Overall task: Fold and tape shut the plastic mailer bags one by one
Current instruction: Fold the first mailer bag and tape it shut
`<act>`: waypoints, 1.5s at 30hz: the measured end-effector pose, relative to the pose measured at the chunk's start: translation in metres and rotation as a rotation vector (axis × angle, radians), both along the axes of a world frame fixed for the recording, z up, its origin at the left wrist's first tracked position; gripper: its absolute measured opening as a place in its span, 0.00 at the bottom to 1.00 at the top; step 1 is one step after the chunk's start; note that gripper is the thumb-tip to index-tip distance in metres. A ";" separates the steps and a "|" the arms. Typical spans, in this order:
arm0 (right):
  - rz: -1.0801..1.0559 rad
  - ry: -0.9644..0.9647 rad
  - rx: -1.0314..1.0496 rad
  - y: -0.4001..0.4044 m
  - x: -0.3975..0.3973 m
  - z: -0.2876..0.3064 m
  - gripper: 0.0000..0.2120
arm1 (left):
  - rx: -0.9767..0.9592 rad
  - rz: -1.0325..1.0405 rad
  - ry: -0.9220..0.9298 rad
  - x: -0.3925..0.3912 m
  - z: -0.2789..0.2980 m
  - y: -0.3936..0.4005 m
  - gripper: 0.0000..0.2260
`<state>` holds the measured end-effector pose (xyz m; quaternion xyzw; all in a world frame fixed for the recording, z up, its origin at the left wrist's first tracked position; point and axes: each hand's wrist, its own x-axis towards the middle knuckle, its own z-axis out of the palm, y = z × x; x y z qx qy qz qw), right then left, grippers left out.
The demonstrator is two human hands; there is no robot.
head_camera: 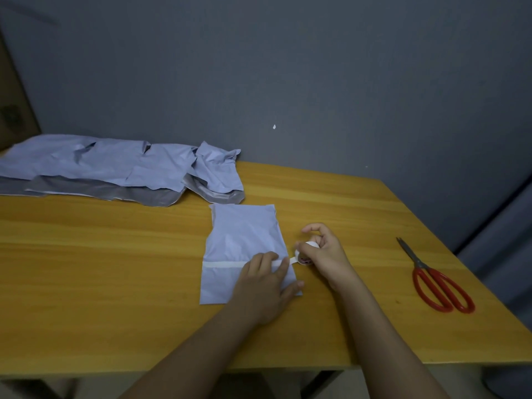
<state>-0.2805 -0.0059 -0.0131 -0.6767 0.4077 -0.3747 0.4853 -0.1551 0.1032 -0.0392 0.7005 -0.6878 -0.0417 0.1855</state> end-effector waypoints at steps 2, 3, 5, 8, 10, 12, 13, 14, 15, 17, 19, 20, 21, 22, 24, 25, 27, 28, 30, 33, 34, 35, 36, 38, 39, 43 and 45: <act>-0.006 -0.003 -0.006 -0.001 -0.003 0.000 0.12 | 0.024 0.014 -0.015 0.000 -0.002 0.000 0.53; -0.007 -0.001 -0.010 -0.001 -0.004 -0.001 0.11 | 0.027 0.013 -0.015 0.000 -0.001 0.001 0.53; 0.001 0.012 -0.018 -0.001 -0.007 -0.001 0.10 | 0.034 0.010 -0.016 0.000 -0.001 0.002 0.50; 0.027 0.051 -0.040 0.002 -0.015 -0.001 0.10 | 0.106 0.000 0.018 -0.002 0.003 0.001 0.37; 0.047 0.077 -0.056 0.003 -0.019 -0.002 0.09 | 0.181 -0.002 0.107 -0.002 0.009 -0.002 0.26; 0.052 0.077 -0.062 0.005 -0.019 -0.004 0.08 | 0.219 -0.014 0.111 0.000 0.013 -0.003 0.22; 0.041 0.073 -0.071 0.006 -0.019 -0.005 0.07 | 0.231 -0.025 0.058 0.002 0.014 -0.003 0.22; 0.024 0.066 -0.087 0.007 -0.018 -0.005 0.06 | 0.237 -0.037 0.001 0.003 0.015 -0.004 0.22; 0.007 0.056 -0.104 0.007 -0.017 -0.006 0.05 | 0.241 -0.045 -0.040 0.004 0.016 -0.004 0.23; -0.014 0.041 -0.131 0.008 -0.016 -0.005 0.05 | 0.238 -0.048 -0.071 0.004 0.019 -0.003 0.23; -0.012 0.043 -0.136 0.008 -0.016 -0.006 0.04 | 0.227 -0.049 -0.091 0.003 0.021 -0.002 0.24; -0.010 0.045 -0.131 0.008 -0.017 -0.007 0.04 | 0.219 -0.049 -0.102 0.002 0.020 -0.001 0.24; -0.007 0.046 -0.127 0.008 -0.018 -0.007 0.04 | 0.217 -0.048 -0.113 0.000 0.020 0.000 0.24; -0.004 0.051 -0.126 0.009 -0.019 -0.007 0.05 | 0.224 -0.049 -0.119 -0.001 0.020 0.001 0.25; -0.007 0.071 -0.136 0.009 -0.020 -0.006 0.09 | 0.253 -0.044 -0.095 -0.004 0.023 -0.001 0.27; -0.010 0.081 -0.144 0.010 -0.021 -0.006 0.11 | 0.271 -0.035 -0.068 -0.004 0.025 -0.003 0.27; -0.015 0.088 -0.163 0.010 -0.024 -0.006 0.12 | 0.282 -0.013 -0.028 -0.005 0.030 -0.007 0.26; -0.029 0.091 -0.174 0.009 -0.026 -0.008 0.12 | 0.269 -0.001 -0.029 -0.006 0.033 -0.009 0.25; -0.098 0.102 -0.215 0.007 -0.034 -0.010 0.11 | 0.189 0.036 -0.063 -0.010 0.037 -0.013 0.24; -0.233 0.191 -0.320 0.004 -0.053 -0.006 0.08 | 0.010 0.079 -0.046 -0.022 0.041 -0.020 0.23; -0.276 0.243 -0.348 0.004 -0.061 -0.004 0.08 | -0.039 0.074 -0.021 -0.027 0.042 -0.023 0.23; -0.317 0.305 -0.369 0.004 -0.071 -0.001 0.08 | -0.076 0.058 0.006 -0.032 0.043 -0.026 0.22; -0.358 0.376 -0.385 0.005 -0.082 0.001 0.08 | -0.101 0.034 0.030 -0.039 0.043 -0.030 0.22; -0.454 0.510 -0.404 0.004 -0.106 0.005 0.08 | -0.128 -0.021 0.048 -0.050 0.045 -0.037 0.20; -0.511 0.564 -0.404 0.004 -0.119 0.006 0.08 | -0.141 -0.048 0.042 -0.056 0.046 -0.041 0.20; -0.690 0.783 -0.313 0.000 -0.165 0.007 0.13 | -0.170 -0.122 0.005 -0.081 0.049 -0.055 0.19; -0.715 0.904 -0.194 -0.002 -0.182 0.008 0.17 | -0.156 -0.137 -0.020 -0.093 0.050 -0.060 0.19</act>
